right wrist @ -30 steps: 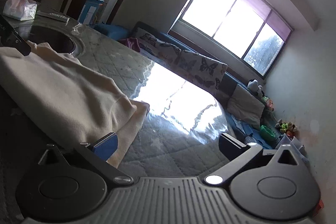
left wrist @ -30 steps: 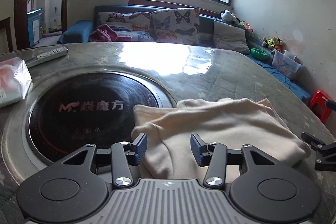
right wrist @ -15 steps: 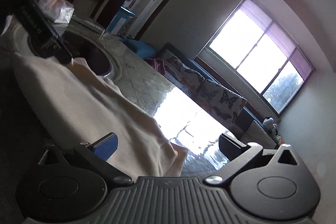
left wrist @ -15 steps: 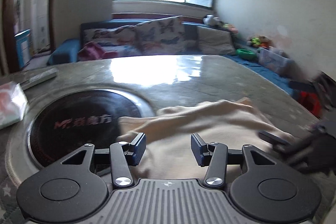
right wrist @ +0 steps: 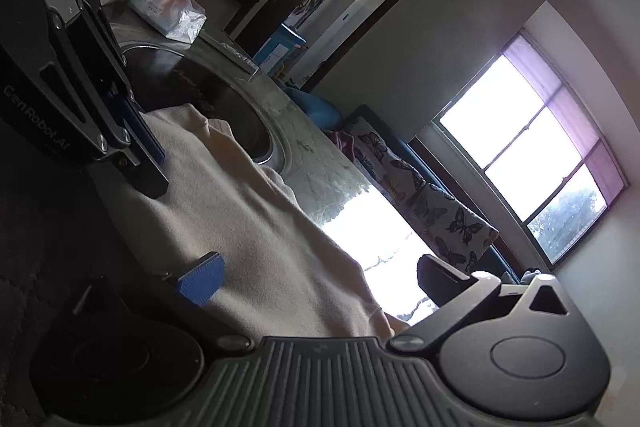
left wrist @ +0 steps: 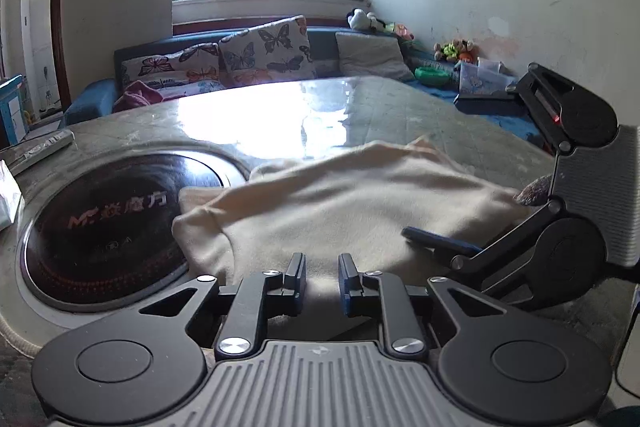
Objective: Fold clothes
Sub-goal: 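Press the folded sweatshirt flat with both open grippers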
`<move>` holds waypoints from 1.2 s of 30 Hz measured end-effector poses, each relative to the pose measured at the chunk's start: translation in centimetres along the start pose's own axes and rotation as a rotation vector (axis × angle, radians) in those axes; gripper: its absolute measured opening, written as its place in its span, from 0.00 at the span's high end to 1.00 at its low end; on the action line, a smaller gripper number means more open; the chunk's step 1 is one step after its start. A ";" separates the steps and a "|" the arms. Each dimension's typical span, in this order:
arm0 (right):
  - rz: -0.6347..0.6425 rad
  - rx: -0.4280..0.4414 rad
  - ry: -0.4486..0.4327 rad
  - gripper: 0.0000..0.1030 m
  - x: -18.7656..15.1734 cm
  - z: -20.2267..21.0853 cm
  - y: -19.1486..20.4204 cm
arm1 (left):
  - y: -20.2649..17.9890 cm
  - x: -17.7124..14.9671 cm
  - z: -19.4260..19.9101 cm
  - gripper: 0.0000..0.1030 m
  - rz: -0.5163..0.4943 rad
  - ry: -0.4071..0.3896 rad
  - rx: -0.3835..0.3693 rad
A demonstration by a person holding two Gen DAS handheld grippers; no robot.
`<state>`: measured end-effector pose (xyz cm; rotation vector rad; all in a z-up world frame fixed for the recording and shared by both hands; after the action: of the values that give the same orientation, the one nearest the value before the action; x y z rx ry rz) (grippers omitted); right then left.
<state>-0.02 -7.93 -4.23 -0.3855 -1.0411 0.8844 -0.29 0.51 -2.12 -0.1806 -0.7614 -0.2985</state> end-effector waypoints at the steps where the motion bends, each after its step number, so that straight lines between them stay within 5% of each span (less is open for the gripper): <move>1: -0.018 0.006 -0.022 0.00 0.2 0.7 -0.5 | 0.1 0.1 0.4 0.80 0.002 -0.011 -0.001; 14: -0.067 0.148 -0.021 0.00 1.1 1.2 0.0 | 0.9 -0.7 0.6 0.77 0.036 0.005 0.020; 20: -0.418 0.507 0.128 0.02 0.4 0.6 -4.7 | 0.5 -0.5 0.9 0.77 0.029 -0.006 0.013; 26: -0.465 0.527 0.242 0.00 -1.3 -1.4 -4.2 | 0.5 -0.8 0.1 0.71 0.034 0.020 0.019; 36: -0.586 0.463 0.214 0.00 -2.4 -1.0 -6.2 | 1.5 -1.3 0.7 0.56 0.085 0.017 0.057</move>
<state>3.12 -13.47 -2.02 0.2100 -0.6643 0.5124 -1.15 2.37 -2.63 -0.1558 -0.7428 -0.1967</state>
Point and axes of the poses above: each gripper's, at about its wrist camera, not at the fingertips, and z roughly against the way its jaws point, y to its left, x to its top, the point moved 1 cm from there along -z, roughly the way its jaws point, and after that the axes turned 12 degrees about y, right-handed, at the moved point
